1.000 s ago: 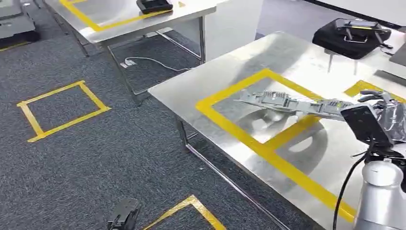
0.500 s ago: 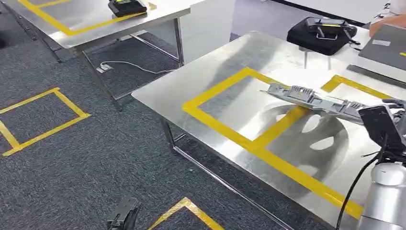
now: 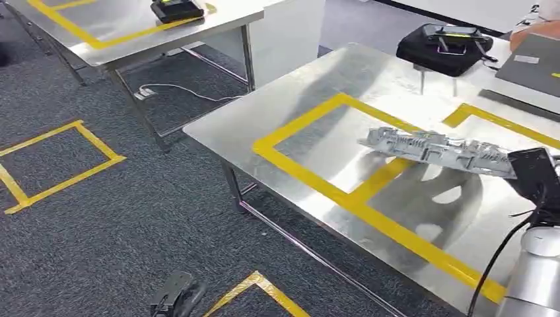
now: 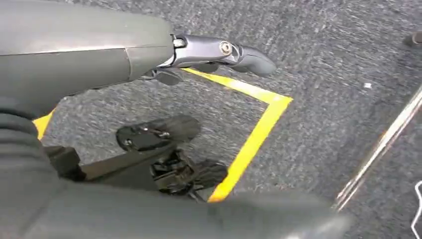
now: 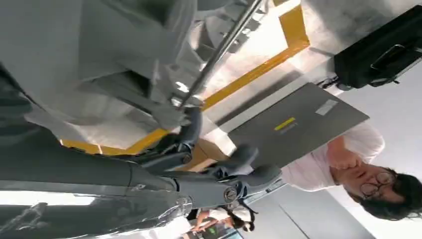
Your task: Take the parts from the cabinet and place them on the table.
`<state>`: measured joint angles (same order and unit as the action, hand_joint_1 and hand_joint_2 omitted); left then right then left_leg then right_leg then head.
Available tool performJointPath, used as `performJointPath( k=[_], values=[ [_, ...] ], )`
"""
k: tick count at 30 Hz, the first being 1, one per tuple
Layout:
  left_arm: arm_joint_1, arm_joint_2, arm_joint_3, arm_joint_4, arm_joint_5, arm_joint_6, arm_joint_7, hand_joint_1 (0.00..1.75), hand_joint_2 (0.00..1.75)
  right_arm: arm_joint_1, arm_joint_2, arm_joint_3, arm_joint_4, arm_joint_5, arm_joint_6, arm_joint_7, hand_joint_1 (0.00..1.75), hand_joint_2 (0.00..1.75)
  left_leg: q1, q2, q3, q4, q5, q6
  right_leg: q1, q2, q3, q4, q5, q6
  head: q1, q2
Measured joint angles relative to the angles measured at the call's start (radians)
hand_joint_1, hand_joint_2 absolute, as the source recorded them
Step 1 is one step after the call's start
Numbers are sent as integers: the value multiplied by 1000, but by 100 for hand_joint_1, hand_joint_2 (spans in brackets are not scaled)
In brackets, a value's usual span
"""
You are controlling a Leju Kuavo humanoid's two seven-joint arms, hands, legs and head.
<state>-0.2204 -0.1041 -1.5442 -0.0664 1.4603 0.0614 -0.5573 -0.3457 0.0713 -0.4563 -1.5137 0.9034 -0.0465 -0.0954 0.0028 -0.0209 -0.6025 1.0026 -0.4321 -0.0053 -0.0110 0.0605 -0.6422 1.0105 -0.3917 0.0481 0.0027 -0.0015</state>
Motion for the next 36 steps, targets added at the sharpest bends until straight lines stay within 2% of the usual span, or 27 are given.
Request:
performJointPath(
  k=[5,20,26,27,29,33,36],
  values=[
    [0,0,0,0,15,6,2,0,0,0,0,-17,13,-19,1,0,0,0,0,0,0,0,1,-1,0,0,-2,4,0,0,0,0],
    [-6,0,-1,0,34,24,13,0,0,3,4,-87,31,-139,72,35,0,0,0,0,0,0,1,-1,0,0,-3,5,0,0,0,0],
    [-10,0,-1,0,28,28,13,0,0,1,-3,-106,55,-141,136,92,0,0,0,0,0,0,2,-2,0,0,-3,5,0,-1,0,0],
    [-11,0,-1,0,28,29,13,0,0,-3,-15,-105,71,-143,175,115,0,0,0,0,0,0,2,-2,0,0,-3,5,0,-1,0,0],
    [-13,2,-1,0,27,29,13,0,0,-16,-75,-89,146,-147,255,139,0,0,0,0,0,0,2,-2,0,0,-2,5,0,0,0,0],
    [-15,6,-1,0,25,29,13,0,0,-53,-194,-45,303,-160,276,145,0,0,-1,0,0,0,2,-1,-1,-1,-2,5,1,1,0,0],
    [-15,8,-1,0,24,29,13,0,0,-71,-236,-36,352,-164,261,165,0,0,-1,0,0,0,2,0,-1,-1,-2,5,2,2,0,0]
  ],
)
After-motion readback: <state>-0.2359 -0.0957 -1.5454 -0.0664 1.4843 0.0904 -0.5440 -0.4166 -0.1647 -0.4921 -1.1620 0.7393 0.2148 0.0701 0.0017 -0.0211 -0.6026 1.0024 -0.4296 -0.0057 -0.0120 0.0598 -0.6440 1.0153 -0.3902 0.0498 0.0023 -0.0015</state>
